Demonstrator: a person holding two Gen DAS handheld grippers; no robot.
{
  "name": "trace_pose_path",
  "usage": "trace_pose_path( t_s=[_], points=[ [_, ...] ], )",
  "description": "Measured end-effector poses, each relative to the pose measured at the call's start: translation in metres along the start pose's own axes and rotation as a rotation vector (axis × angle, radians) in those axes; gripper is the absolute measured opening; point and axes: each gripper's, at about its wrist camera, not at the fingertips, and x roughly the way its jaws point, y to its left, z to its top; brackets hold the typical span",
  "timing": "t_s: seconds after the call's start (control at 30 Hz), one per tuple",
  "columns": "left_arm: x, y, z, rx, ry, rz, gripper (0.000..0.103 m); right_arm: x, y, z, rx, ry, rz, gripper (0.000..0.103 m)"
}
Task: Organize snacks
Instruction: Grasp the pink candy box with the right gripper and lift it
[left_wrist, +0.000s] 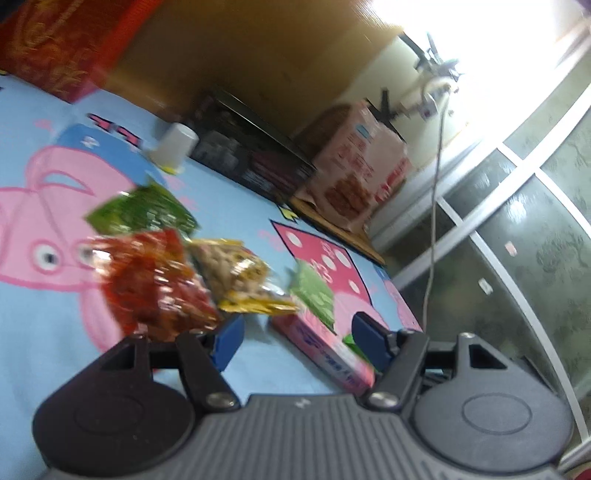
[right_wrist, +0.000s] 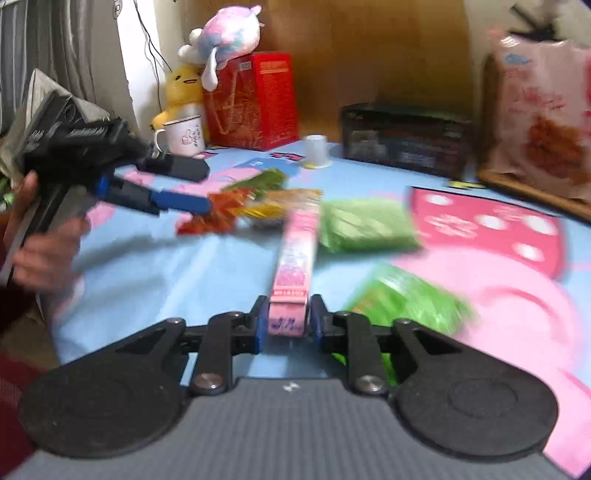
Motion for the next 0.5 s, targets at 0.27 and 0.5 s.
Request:
trace_pose_path(
  t_s=[0.27,0.5],
  points=[
    [0.042,-0.029,0.002,0.065,0.074,-0.022,0.070,-0.039,-0.015,-0.022,0.155,-0.119,-0.115,0.034],
    [0.074,-0.035,-0.008,0.073,0.139,0.015,0.056,-0.012,-0.012,-0.020,0.105,-0.071,-0.136,0.049]
  ],
)
